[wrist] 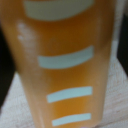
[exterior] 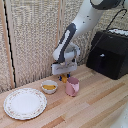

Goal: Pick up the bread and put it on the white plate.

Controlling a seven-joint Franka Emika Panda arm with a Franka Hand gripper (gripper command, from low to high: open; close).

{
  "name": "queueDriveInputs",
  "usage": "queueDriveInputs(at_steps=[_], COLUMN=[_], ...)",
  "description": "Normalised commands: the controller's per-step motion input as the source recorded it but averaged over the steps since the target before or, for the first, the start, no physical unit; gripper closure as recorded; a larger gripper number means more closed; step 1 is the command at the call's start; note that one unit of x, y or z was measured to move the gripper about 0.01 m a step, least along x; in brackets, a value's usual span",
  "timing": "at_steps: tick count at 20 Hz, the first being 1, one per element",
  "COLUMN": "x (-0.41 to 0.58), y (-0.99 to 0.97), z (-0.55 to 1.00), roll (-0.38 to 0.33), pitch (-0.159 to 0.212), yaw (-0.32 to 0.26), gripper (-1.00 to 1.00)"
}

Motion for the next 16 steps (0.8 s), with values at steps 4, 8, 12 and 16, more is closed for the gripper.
queueDriveInputs(at_steps=[4,8,12,16], x=[-0.009,-0.01,-0.047,-0.164], y=[0.01,0.0,0.12,0.47], z=[0.38,0.97,1.0,0.91], roll=[-0.002,0.0,0.0,-0.002], pitch=[0.0,0.016,0.065,0.045], yaw=[-0.049,-0.058,-0.011,-0.002], gripper=[1.0,1.0,1.0,1.0])
